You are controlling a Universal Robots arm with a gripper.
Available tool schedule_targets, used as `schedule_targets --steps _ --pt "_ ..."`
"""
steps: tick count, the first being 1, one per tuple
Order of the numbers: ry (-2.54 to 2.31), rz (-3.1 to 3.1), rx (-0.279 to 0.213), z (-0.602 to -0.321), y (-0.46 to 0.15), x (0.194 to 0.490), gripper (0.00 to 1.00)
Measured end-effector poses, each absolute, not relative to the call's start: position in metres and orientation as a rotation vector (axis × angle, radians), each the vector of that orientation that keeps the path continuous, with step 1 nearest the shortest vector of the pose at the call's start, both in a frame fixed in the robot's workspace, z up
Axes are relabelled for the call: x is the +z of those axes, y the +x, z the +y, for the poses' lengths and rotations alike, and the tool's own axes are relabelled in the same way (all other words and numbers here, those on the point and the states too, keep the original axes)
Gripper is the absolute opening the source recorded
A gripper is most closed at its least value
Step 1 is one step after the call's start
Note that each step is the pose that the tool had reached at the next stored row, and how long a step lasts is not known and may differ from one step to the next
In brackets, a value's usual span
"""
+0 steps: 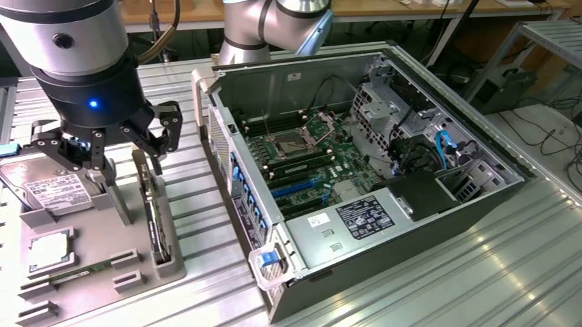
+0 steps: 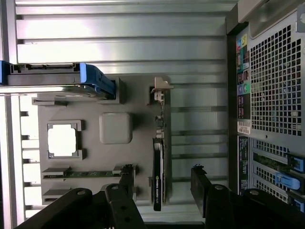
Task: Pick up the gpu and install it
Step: 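Pick up the gpu and move the gpu toward the slot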
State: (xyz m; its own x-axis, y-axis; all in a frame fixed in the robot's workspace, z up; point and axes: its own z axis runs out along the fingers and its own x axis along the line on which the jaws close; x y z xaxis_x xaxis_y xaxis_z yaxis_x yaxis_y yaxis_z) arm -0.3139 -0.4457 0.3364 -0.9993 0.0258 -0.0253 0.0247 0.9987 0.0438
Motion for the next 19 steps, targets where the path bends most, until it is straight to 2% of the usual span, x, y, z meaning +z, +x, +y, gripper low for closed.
schedule_targets --steps 19 --pt "0.040 3.121 0.063 -0.4470 -0.3135 0.3263 0.60"
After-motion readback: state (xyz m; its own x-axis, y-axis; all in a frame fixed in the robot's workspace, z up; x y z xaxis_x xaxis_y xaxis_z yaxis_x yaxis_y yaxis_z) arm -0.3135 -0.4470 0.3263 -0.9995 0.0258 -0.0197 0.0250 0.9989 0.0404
